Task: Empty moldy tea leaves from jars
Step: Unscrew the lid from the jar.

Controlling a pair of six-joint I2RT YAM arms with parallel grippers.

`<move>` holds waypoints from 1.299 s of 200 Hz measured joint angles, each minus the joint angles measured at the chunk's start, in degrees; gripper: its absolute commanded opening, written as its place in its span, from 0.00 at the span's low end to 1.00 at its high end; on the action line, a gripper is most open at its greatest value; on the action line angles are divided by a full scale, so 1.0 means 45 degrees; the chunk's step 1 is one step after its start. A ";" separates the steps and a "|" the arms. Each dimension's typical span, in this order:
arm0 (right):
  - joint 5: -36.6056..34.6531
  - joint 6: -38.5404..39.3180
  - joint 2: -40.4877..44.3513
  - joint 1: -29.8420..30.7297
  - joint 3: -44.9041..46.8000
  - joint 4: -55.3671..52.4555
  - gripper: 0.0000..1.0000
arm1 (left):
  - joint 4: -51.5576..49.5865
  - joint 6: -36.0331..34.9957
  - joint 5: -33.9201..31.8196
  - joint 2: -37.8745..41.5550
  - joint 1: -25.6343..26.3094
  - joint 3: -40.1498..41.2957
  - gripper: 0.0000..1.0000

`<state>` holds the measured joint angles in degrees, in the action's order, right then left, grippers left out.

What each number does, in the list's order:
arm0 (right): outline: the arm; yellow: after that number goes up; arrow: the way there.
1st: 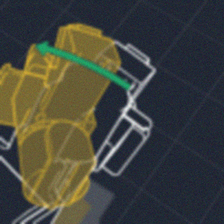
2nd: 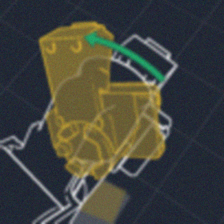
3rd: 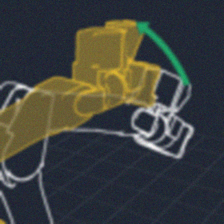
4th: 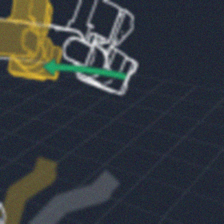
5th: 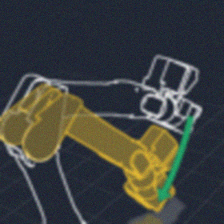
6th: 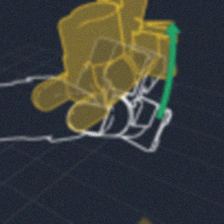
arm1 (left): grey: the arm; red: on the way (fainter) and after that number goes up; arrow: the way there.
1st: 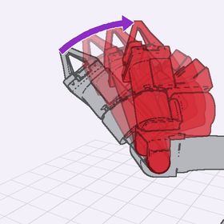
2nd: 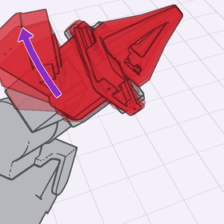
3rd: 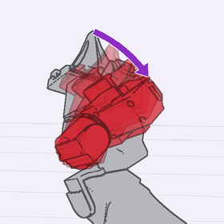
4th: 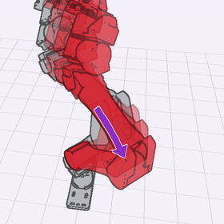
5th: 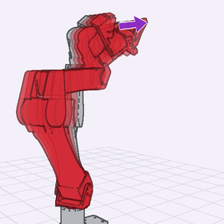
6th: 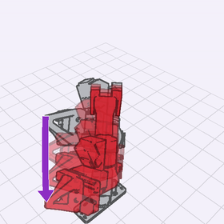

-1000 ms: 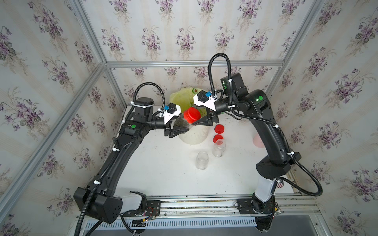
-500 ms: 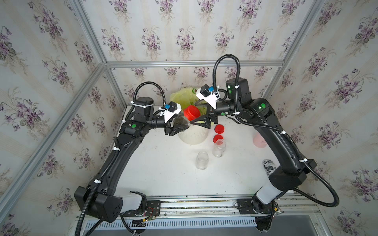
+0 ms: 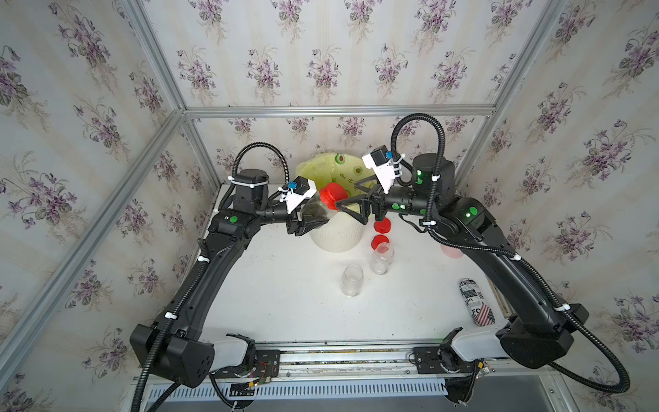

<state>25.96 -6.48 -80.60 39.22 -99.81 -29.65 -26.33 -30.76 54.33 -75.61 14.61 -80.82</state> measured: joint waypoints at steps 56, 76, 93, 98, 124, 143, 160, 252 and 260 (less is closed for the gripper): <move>-0.0505 -0.1253 -0.0209 0.0117 -0.0010 0.0661 0.93 | 0.0005 0.0000 -0.0015 0.0000 0.0000 -0.0024 0.56; -0.0393 -0.1506 -0.0437 0.0146 -0.0092 0.0719 0.92 | 0.0005 0.0000 -0.0039 0.0000 0.0000 -0.0024 0.56; -0.0311 -0.1569 -0.0627 0.0204 -0.0209 0.0724 0.90 | 0.0005 0.0000 -0.0044 0.0000 0.0000 -0.0024 0.56; -0.0277 -0.1579 -0.0685 0.0219 -0.0248 0.0724 0.90 | 0.0005 0.0000 -0.0044 0.0000 0.0000 -0.0024 0.56; -0.0233 -0.1608 -0.0884 0.0311 -0.0389 0.0714 0.86 | 0.0005 0.0000 -0.0044 0.0000 0.0000 -0.0024 0.56; -0.0228 -0.1608 -0.0952 0.0384 -0.0418 0.0709 0.82 | 0.0005 0.0000 -0.0044 0.0000 0.0015 -0.0024 0.56; -0.0233 -0.1608 -0.1083 0.0452 -0.0500 0.0695 0.79 | 0.0005 0.0000 -0.0044 -0.0005 0.0015 -0.0024 0.56; -0.0219 -0.1433 -0.1316 0.0583 -0.0627 0.0520 0.54 | 0.0010 0.0000 -0.0044 -0.0015 0.0034 -0.0024 0.56; -0.0175 -0.1287 -0.1336 0.0583 -0.0680 0.0471 0.52 | 0.0010 -0.0010 -0.0049 -0.0015 0.0034 -0.0024 0.56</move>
<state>25.17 -12.27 -86.61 41.85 -102.87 -27.53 -26.28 -30.81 54.11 -75.68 14.76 -80.93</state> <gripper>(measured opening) 0.605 0.723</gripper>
